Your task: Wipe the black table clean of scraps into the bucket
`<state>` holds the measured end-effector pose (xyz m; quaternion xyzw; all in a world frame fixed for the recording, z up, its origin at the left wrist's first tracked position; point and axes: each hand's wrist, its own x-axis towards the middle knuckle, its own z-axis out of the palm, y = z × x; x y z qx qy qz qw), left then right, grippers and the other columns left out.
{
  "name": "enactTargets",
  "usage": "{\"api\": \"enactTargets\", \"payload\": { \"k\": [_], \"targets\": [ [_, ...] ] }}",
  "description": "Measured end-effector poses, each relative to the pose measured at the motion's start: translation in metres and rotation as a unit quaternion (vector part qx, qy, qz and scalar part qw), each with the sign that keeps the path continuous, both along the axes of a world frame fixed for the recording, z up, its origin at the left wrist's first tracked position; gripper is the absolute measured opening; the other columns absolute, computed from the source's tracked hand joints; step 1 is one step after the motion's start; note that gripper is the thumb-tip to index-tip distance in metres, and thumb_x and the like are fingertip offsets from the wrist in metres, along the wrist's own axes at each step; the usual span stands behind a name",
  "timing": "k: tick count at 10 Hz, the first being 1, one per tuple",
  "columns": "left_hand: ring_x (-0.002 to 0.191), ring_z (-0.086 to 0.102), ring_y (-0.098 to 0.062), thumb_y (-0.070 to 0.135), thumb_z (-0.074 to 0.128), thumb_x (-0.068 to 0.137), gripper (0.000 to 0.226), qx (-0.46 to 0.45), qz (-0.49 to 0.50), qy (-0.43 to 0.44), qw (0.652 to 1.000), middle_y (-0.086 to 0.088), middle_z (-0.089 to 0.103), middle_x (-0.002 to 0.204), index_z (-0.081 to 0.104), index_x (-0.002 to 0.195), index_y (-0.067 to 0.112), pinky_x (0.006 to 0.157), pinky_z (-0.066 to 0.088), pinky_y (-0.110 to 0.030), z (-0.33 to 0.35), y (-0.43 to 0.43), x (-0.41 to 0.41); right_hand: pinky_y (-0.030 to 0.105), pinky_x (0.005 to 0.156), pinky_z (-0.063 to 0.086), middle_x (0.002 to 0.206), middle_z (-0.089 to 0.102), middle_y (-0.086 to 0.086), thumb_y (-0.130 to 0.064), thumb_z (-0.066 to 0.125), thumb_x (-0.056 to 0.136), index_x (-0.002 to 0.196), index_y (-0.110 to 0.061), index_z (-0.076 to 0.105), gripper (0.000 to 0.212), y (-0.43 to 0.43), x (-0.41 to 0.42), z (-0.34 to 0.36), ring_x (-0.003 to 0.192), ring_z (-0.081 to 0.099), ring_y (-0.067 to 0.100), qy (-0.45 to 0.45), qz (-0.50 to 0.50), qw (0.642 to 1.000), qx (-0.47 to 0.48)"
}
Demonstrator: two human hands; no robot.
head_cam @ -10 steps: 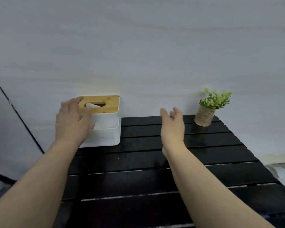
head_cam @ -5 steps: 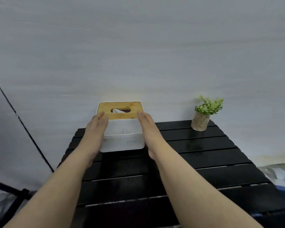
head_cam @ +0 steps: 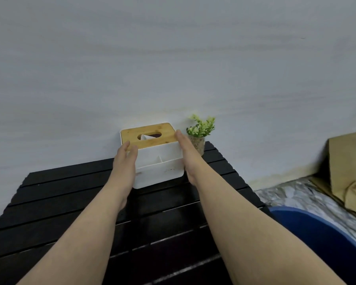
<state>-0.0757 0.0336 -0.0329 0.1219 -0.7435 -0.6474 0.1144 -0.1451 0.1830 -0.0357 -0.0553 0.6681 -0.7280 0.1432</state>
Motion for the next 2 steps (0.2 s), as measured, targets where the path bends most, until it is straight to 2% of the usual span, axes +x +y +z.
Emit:
{"api": "enactTargets", "payload": {
  "k": [1,2],
  "targets": [
    [0.132,0.029,-0.012,0.057,0.030,0.088,0.053,-0.022,-0.006,-0.015,1.000,0.014,0.027,0.147,0.025,0.138,0.039,0.106,0.021,-0.036,0.011,-0.002,0.014,0.039,0.113,0.019,0.148,0.034,-0.015,-0.077,0.040,0.071,0.136,-0.044,0.033,0.072,0.007,0.012,0.005,0.137,0.027,0.010,0.013,-0.005,1.000,-0.012],
    [0.109,0.038,0.001,0.057,0.034,0.087,0.051,-0.003,0.004,-0.042,0.999,0.019,0.035,0.132,0.031,0.135,0.040,0.095,0.024,-0.031,0.025,-0.004,0.038,0.032,0.100,0.020,0.146,0.033,-0.017,-0.072,0.042,0.075,0.138,-0.040,0.031,0.072,0.021,0.034,0.014,0.135,0.026,0.008,0.018,-0.038,0.999,0.006]
  ]
}}
